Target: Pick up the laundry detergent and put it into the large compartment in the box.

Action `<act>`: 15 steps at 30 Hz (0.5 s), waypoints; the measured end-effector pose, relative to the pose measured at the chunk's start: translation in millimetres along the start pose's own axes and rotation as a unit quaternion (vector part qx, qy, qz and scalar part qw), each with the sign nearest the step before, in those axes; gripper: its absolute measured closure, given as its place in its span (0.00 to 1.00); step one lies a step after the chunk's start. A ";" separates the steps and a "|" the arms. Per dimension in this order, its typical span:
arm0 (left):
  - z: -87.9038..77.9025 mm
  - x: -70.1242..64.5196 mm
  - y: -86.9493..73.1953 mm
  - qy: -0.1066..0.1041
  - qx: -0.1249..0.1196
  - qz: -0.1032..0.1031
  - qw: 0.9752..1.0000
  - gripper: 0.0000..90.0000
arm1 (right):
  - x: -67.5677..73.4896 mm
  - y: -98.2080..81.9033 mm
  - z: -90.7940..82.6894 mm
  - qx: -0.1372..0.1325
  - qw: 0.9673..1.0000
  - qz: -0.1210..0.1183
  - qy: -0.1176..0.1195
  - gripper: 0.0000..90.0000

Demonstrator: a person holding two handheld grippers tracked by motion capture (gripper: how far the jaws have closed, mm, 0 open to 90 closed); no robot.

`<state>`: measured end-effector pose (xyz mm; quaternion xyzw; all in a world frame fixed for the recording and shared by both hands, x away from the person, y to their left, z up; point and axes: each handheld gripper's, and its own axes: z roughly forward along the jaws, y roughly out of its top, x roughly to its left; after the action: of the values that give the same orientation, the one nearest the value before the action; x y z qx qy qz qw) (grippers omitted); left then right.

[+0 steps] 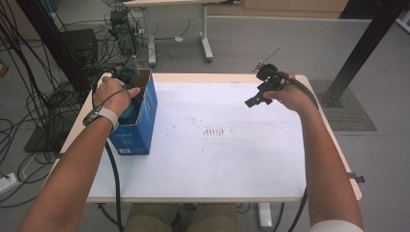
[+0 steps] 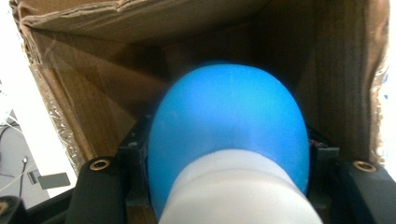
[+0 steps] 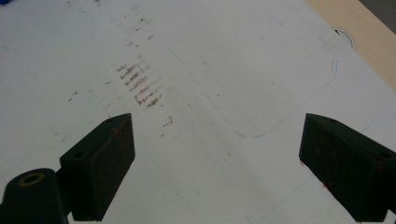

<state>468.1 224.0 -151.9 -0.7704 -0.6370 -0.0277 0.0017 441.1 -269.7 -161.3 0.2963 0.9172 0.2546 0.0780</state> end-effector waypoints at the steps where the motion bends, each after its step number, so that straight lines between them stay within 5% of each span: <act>1: 0.0 0.0 0.0 0.000 0.000 0.000 1.000 0.41 | 0.0 0.0 0.0 0.000 1.000 0.000 0.000 0.12; 15: 0.1 -0.9 -1.1 0.002 -0.001 0.002 1.000 0.41 | 0.7 -1.4 -1.7 -0.001 1.000 0.001 -0.001 0.12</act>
<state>466.8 223.3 -152.1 -0.7714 -0.6356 -0.0298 0.0023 439.3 -271.0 -160.5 0.2975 0.9167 0.2549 0.0790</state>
